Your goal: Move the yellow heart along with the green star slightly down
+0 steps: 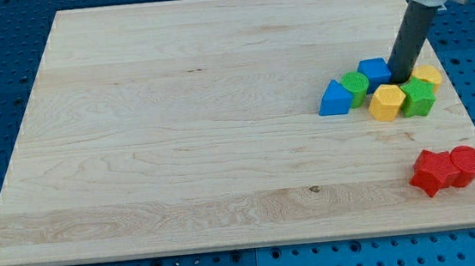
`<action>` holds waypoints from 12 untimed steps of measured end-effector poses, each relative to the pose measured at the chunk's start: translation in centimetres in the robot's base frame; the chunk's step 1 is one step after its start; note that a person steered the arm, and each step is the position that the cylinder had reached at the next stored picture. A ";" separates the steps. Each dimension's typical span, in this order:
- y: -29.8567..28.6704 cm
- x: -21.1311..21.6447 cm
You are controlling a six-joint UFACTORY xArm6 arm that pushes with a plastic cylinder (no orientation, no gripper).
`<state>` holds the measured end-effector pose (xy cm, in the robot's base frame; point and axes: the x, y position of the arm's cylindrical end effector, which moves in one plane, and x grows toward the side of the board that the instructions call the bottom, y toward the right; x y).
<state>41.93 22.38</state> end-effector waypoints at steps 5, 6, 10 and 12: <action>6.0 -2.5; 7.6 0.5; 1.1 1.5; -2.1 3.8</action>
<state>45.74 20.30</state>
